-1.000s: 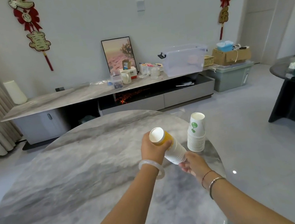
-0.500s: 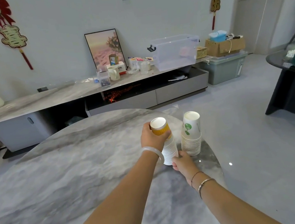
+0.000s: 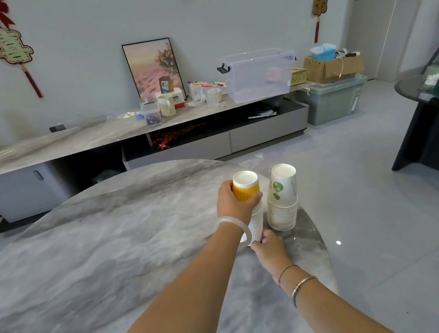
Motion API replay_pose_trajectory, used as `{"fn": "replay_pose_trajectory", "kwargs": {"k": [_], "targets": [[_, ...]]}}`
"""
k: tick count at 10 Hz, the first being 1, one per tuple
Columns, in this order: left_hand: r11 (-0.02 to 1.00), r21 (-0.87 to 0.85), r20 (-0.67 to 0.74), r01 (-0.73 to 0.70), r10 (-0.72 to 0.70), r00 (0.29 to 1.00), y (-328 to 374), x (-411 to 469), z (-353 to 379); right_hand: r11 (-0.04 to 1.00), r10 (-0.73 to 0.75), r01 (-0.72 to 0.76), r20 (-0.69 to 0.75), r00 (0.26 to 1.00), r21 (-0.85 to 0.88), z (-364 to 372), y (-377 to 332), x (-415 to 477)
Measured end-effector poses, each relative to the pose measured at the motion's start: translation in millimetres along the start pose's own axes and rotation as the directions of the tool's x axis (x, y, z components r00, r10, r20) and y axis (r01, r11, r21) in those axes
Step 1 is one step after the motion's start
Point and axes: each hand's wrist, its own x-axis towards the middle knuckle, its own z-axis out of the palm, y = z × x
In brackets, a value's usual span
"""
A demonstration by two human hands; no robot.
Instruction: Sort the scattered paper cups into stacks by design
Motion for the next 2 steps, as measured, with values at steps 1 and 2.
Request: {"fn": "replay_pose_trajectory", "kwargs": {"k": [1, 2], "targets": [[0.998, -0.015, 0.059, 0.063, -0.062, 0.996, 5, -7, -9, 1.000, -0.003, 0.002, 0.019, 1.000, 0.018, -2, -2, -10], [0.991, -0.081, 0.020, 0.106, -0.104, 0.994, 5, -27, -22, 0.999, -0.012, 0.009, 0.053, 0.999, 0.054, -9, -4, -26]]}}
